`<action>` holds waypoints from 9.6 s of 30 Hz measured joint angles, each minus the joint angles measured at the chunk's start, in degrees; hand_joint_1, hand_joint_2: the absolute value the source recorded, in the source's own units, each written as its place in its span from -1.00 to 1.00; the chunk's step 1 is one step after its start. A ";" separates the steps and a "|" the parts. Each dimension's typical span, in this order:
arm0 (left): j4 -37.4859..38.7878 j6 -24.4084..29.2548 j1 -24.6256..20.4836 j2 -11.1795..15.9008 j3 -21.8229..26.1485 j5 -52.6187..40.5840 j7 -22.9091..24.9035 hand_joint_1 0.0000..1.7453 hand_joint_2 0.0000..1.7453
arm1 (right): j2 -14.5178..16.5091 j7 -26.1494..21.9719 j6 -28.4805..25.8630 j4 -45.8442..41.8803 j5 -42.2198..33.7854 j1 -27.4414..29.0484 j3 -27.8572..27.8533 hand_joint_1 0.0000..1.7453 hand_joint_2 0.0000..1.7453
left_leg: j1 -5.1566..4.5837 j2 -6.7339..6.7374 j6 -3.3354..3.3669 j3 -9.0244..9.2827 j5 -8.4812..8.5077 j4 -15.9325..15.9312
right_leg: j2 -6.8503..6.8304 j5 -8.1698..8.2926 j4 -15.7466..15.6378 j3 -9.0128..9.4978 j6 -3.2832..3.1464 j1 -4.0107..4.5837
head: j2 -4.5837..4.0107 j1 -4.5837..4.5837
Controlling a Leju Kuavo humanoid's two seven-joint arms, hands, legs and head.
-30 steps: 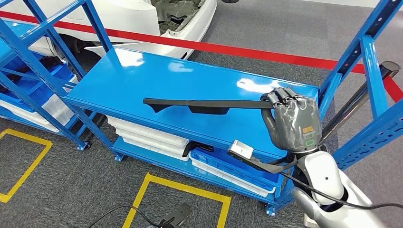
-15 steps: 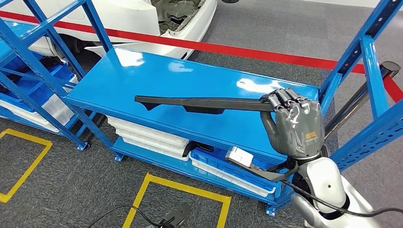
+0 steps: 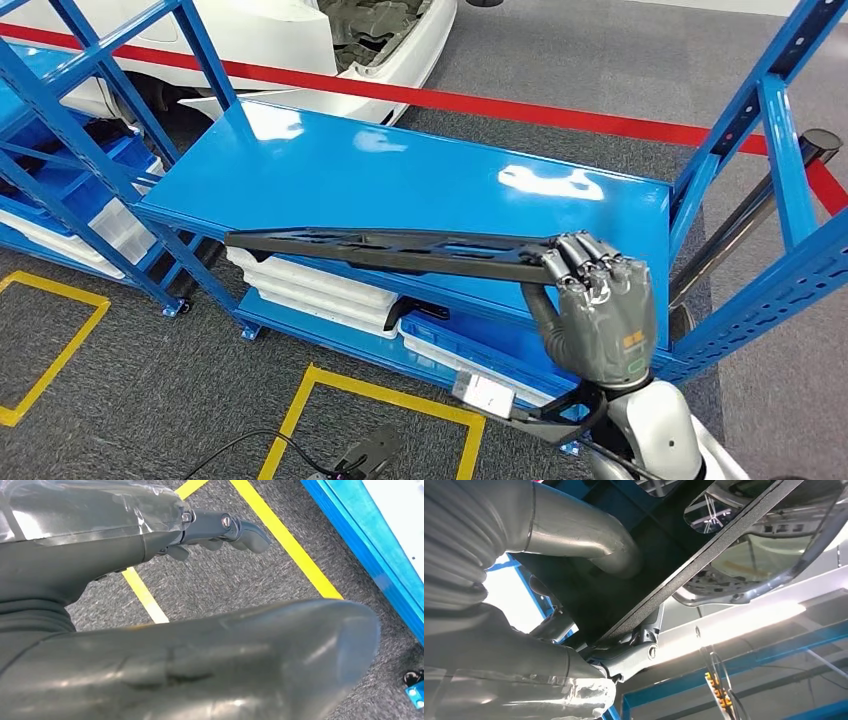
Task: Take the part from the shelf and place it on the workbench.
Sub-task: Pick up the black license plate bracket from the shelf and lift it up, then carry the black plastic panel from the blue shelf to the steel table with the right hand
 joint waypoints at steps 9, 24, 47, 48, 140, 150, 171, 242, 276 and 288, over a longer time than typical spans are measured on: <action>0.00 0.51 -0.01 0.00 0.03 0.50 0.16 -1.00 -1.00 | 1.61 -0.57 -0.42 -1.28 5.28 5.54 -0.01 1.00 1.00 | -0.01 0.00 0.00 0.00 0.00 -0.01 | 0.00 0.00 0.00 0.00 0.00 0.00 | 0.00 0.00; 0.00 -0.08 -0.03 -0.01 0.03 0.03 0.08 -1.00 -1.00 | 2.37 -0.64 0.41 -3.62 5.87 8.29 -0.20 1.00 1.00 | -0.01 0.01 0.00 0.01 0.00 -0.01 | 0.01 0.00 -0.01 0.00 0.00 0.00 | 0.00 0.00; 0.00 -1.56 -0.02 -0.01 0.03 -0.63 -0.77 -1.00 0.50 | 3.01 -1.44 4.41 -10.72 10.68 9.51 -0.17 1.00 1.00 | -0.01 0.01 0.00 0.02 0.00 -0.01 | 0.01 0.00 -0.01 0.02 0.00 0.00 | 0.00 0.00; 0.00 -1.61 -0.02 -0.01 0.03 -0.64 -0.78 -1.00 1.00 | 3.09 -1.44 4.51 -10.92 10.70 9.51 -0.17 1.00 1.00 | -0.01 0.01 0.00 0.02 0.00 -0.01 | 0.01 0.00 -0.01 0.02 0.00 0.00 | 0.00 0.00; 0.13 1.78 -0.16 -0.07 1.15 -2.81 0.19 -1.00 1.00 | 4.82 -2.82 7.43 -14.06 6.98 10.76 0.30 1.00 1.00 | -0.08 0.10 0.90 0.26 0.52 -0.55 | -0.03 0.33 -0.43 0.24 0.75 -0.27 | 0.00 -0.17; 0.22 2.15 -0.09 -0.40 1.30 -3.05 0.27 -1.00 1.00 | 5.09 -2.85 7.68 -13.67 6.69 10.72 0.28 1.00 1.00 | 2.14 0.12 -0.38 1.25 0.29 -1.35 | -0.07 0.65 4.97 -3.47 3.93 -2.09 | 0.00 0.39; 0.34 2.36 0.00 -0.59 2.00 -3.45 0.43 -1.00 1.00 | 5.58 -3.30 7.37 -12.73 4.63 10.85 0.25 1.00 1.00 | 0.24 0.11 -0.45 -4.52 1.85 2.10 | 0.02 -1.14 1.16 -0.76 -1.36 0.01 | 0.00 -0.36; 0.46 3.31 -0.06 -0.80 2.24 -3.51 1.13 -1.00 1.00 | 6.52 -2.98 7.83 -10.50 3.76 11.09 0.15 1.00 1.00 | 1.68 0.25 -2.05 -2.63 0.15 3.19 | -0.45 0.15 0.41 -0.60 -0.61 -0.84 | 0.00 -1.22; 0.48 3.07 0.19 -0.88 2.24 -3.50 1.27 -1.00 1.00 | 6.76 -2.30 4.09 -9.92 -0.40 11.16 -0.17 1.00 1.00 | 1.08 0.25 -0.56 -4.19 1.78 2.58 | -0.67 -0.67 0.64 0.08 0.32 -0.47 | 0.00 -0.99; 0.48 3.17 0.03 -0.91 2.24 -3.42 1.23 -1.00 1.00 | 6.77 -2.30 4.34 -9.88 -0.06 11.04 -0.17 1.00 1.00 | 0.69 0.56 0.74 -6.43 4.08 2.22 | -0.48 -3.31 1.49 2.69 0.18 -0.28 | 0.00 -0.51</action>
